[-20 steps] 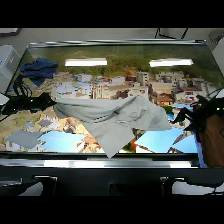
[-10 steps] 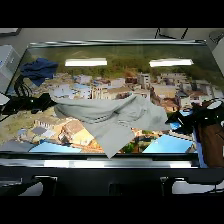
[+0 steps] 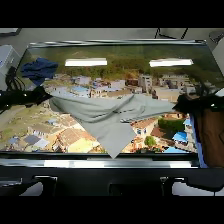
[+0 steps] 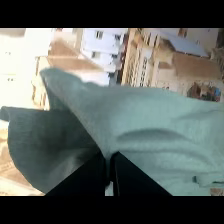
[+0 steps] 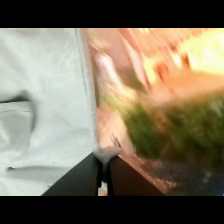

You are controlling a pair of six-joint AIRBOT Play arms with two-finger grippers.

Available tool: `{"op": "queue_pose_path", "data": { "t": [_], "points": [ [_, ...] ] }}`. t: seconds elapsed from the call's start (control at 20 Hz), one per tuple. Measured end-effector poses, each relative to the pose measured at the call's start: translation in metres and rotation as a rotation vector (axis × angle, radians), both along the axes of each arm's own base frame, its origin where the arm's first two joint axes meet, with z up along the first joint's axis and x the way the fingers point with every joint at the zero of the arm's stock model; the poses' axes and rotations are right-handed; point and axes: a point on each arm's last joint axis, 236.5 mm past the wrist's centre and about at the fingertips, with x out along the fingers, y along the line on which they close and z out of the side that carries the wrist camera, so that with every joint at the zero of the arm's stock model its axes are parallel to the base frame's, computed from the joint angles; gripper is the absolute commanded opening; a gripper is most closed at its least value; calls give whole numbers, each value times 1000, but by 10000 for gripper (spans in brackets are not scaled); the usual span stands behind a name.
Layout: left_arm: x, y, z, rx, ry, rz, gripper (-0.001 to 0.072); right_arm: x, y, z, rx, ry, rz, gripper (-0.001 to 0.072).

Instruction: Fold the clothes and pants, and hang the long-sleeved shirts on hangers.

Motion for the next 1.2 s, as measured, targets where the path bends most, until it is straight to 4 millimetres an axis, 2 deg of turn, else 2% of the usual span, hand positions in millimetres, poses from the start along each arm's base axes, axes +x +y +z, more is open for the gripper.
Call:
{"op": "queue_pose_path", "data": {
  "t": [0.05,0.15,0.3,0.4,0.45,0.6,0.75,0.85,0.95,1.0,1.1,1.2],
  "points": [
    [5,4,14,8,-34,5,30,11,-5,30,-38,-83,1,39],
    [14,15,39,25,-96,27,30,19,-12,79,-105,-202,-7,39],
    [23,38,77,41,-178,72,30,15,-16,135,-178,-320,-20,39],
    [28,50,117,41,-268,96,29,11,-19,175,-237,-418,-31,39],
    [29,55,145,44,-331,107,30,12,-23,201,-276,-487,-46,39],
    [21,75,261,81,-604,167,29,5,-32,299,-405,-732,-103,40],
    [-22,85,376,155,-879,223,29,-24,-33,394,-521,-946,-164,40],
    [-56,83,425,208,-1000,249,30,-51,-31,443,-588,-1055,-201,40],
    [-88,78,455,266,-1076,268,30,-76,-27,472,-635,-1117,-220,41],
    [-100,75,459,301,-1081,268,30,-87,-23,475,-645,-1115,-217,41],
    [-114,71,458,358,-1063,263,30,-101,-17,463,-646,-1052,-187,41],
    [-119,71,444,396,-1011,256,29,-109,-13,431,-631,-914,-138,41]
  ]
}}
